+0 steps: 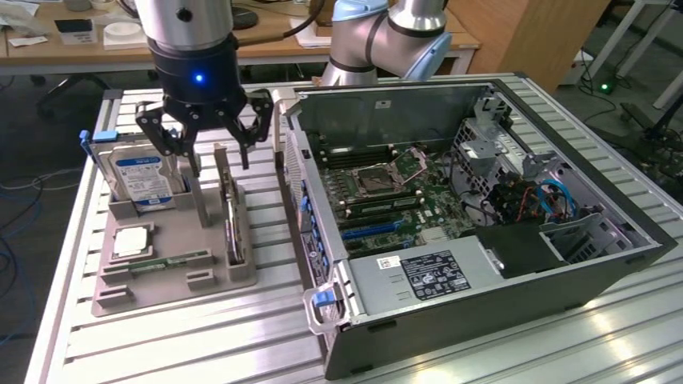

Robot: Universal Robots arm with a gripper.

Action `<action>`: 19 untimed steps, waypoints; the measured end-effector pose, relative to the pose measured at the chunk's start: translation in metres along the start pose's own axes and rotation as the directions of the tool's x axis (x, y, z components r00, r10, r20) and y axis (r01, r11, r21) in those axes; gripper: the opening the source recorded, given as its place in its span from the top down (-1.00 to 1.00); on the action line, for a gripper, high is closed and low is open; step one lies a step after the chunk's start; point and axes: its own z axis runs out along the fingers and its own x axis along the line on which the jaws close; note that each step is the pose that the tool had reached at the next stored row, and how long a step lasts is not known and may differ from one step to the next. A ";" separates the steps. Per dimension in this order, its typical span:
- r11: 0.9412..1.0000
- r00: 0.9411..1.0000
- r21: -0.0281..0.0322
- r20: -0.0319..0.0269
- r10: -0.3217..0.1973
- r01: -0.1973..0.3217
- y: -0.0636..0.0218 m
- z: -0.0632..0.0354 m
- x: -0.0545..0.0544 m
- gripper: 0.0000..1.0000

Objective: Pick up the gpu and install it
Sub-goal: 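Pick up the gpu and move the gpu toward the slot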

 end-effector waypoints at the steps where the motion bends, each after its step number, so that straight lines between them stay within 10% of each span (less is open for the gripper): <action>1: 1.000 1.000 0.000 0.000 0.000 0.000 0.0000 0.0003 0.000 -0.29; 19: 1.000 1.000 0.000 0.000 0.000 0.000 -0.0012 0.0068 -0.002 -0.29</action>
